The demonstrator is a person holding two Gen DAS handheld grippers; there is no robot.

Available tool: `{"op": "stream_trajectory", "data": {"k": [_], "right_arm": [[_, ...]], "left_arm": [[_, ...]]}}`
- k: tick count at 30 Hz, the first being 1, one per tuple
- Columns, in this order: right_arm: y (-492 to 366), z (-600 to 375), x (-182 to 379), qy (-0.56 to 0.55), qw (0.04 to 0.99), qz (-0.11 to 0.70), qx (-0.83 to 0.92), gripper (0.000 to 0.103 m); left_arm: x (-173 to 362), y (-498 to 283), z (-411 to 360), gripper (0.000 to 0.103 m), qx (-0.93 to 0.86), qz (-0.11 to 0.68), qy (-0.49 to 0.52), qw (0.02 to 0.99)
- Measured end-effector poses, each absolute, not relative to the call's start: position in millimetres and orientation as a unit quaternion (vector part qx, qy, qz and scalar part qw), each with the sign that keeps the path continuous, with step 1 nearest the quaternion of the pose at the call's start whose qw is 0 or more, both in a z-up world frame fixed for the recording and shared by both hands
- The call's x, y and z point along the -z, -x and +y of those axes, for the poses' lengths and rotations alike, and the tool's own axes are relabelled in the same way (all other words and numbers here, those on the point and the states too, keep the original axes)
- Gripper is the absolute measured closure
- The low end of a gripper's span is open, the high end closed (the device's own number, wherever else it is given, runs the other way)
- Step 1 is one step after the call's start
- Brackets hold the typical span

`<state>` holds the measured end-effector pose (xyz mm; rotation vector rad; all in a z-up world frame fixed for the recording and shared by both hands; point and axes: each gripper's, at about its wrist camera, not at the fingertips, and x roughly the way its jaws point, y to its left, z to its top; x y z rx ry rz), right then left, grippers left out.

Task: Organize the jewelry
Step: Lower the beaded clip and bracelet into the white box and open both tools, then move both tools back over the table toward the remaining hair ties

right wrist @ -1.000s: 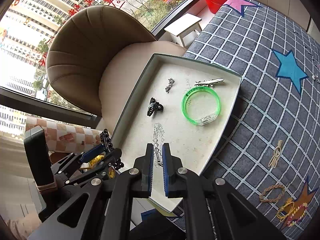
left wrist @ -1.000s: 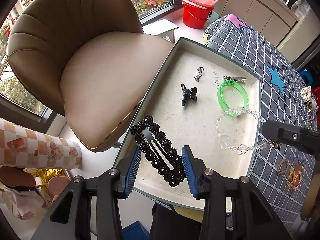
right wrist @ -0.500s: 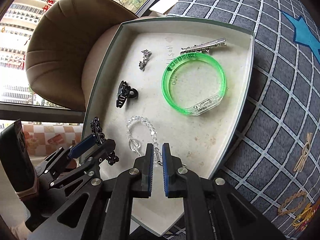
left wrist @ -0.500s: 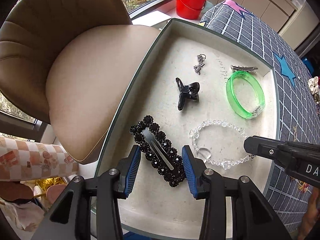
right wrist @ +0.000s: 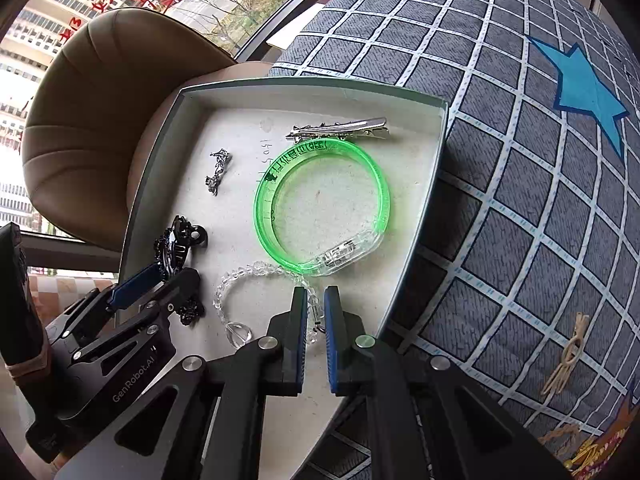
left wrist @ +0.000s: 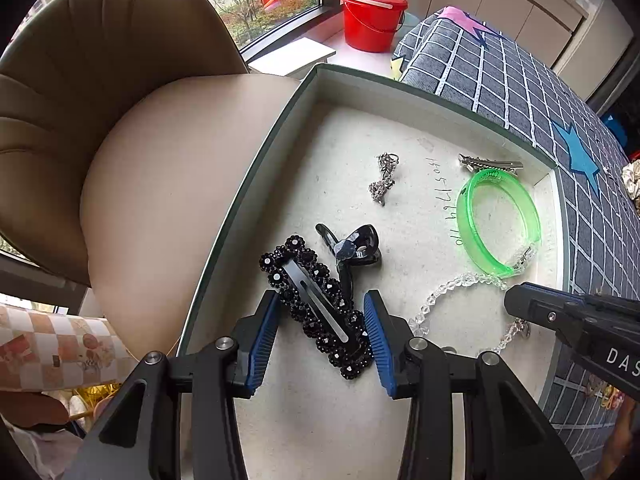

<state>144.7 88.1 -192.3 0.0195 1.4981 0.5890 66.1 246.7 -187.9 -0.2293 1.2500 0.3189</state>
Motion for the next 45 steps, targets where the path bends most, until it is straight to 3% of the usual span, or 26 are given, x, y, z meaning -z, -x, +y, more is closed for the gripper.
{"op": "stream_trajectory", "data": {"k": [4, 5, 6, 26, 29, 31, 32, 34, 38, 42, 45], "right_arm": [[-144.7, 92.4, 192.3, -0.002, 0.695, 0.669, -0.264, 0.094], [-145.5, 95.1, 192.4, 0.002, 0.695, 0.669, -0.264, 0.094], [-145.4, 96.8, 192.2, 0.005, 0.695, 0.668, -0.265, 0.094], [-141.0, 89.6, 172.6, -0.023, 0.692, 0.666, -0.277, 0.093], [-139.6, 83.6, 161.7, -0.033, 0.695, 0.662, -0.278, 0.082], [-137.1, 78.2, 153.4, -0.037, 0.698, 0.659, -0.279, 0.054], [-136.4, 75.6, 149.6, -0.039, 0.7, 0.656, -0.279, 0.049], [-133.4, 70.1, 144.4, -0.041, 0.702, 0.655, -0.277, 0.046], [-129.5, 54.4, 133.6, -0.051, 0.703, 0.656, -0.269, 0.045], [-123.8, 35.6, 124.5, -0.068, 0.705, 0.657, -0.259, 0.023], [-118.9, 16.5, 122.0, -0.083, 0.707, 0.66, -0.242, 0.02]], "left_arm": [[186.8, -67.9, 245.5, 0.049, -0.149, 0.576, 0.103, 0.797], [186.6, -68.2, 246.1, 0.037, -0.152, 0.577, 0.102, 0.796], [187.4, -65.6, 246.1, 0.032, -0.156, 0.58, 0.102, 0.793], [166.0, -40.7, 238.1, 0.031, -0.158, 0.586, 0.091, 0.79], [159.7, -35.1, 239.2, 0.031, -0.156, 0.587, 0.106, 0.787], [155.7, -32.6, 238.3, 0.031, -0.158, 0.587, 0.108, 0.787], [153.5, -31.9, 237.1, 0.023, -0.159, 0.587, 0.105, 0.787], [147.9, -31.2, 234.2, 0.0, -0.162, 0.582, 0.101, 0.79], [133.3, -29.5, 224.6, 0.0, -0.154, 0.575, 0.085, 0.799], [123.5, -32.9, 208.4, 0.0, -0.137, 0.583, 0.063, 0.798], [119.8, -35.4, 193.9, 0.0, -0.123, 0.59, 0.049, 0.796]]}}
